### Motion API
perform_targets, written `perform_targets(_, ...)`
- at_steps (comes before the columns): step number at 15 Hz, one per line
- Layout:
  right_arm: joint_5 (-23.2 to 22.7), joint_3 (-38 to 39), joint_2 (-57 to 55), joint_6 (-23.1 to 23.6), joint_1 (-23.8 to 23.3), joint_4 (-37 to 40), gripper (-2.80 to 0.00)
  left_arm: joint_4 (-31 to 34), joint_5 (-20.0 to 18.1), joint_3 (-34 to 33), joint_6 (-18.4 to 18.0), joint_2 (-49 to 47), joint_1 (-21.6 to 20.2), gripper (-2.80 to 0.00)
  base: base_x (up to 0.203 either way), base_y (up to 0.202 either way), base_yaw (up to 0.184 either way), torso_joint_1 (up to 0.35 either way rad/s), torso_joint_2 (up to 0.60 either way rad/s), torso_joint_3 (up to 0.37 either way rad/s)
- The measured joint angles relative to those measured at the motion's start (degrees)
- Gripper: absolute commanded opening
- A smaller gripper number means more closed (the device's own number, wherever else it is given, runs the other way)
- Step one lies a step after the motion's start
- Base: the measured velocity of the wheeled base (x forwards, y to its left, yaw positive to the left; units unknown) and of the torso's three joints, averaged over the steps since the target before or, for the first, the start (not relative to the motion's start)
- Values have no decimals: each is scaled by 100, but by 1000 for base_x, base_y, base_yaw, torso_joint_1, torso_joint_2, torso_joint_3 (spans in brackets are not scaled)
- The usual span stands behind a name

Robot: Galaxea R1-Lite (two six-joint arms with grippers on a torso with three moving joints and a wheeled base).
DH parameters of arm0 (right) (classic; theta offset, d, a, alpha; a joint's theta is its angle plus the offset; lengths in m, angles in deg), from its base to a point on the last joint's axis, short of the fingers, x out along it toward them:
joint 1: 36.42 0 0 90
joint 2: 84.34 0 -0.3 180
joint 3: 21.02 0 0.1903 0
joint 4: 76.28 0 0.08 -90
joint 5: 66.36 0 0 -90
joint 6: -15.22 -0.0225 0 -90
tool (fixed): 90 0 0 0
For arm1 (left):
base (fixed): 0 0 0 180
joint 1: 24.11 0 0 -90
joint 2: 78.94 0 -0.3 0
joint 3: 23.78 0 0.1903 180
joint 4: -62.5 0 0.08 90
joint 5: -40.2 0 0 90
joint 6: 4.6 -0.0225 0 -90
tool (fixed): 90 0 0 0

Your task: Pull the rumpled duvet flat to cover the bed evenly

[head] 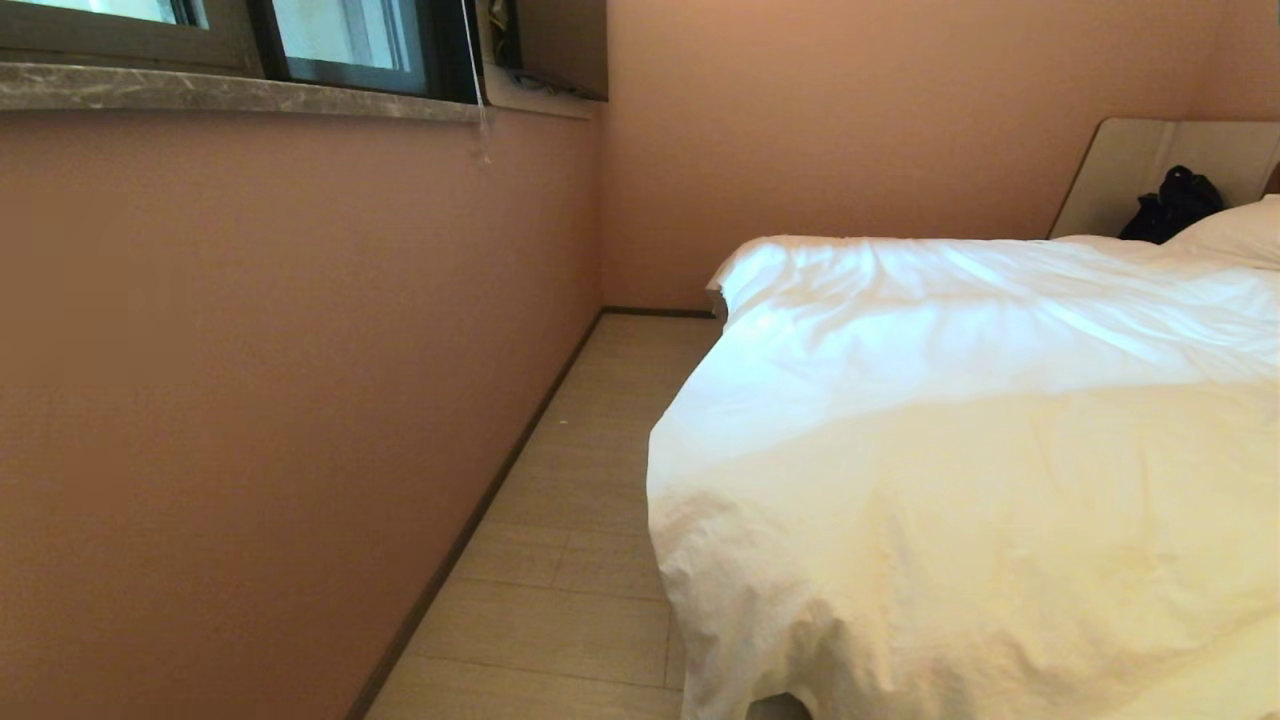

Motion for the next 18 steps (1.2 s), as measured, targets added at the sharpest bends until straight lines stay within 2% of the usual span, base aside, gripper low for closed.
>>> perform_targets(18,-9,0,0,9,0,-5,-280,2,0,0,-1,0,0,-280,0,0,0,0,0,0)
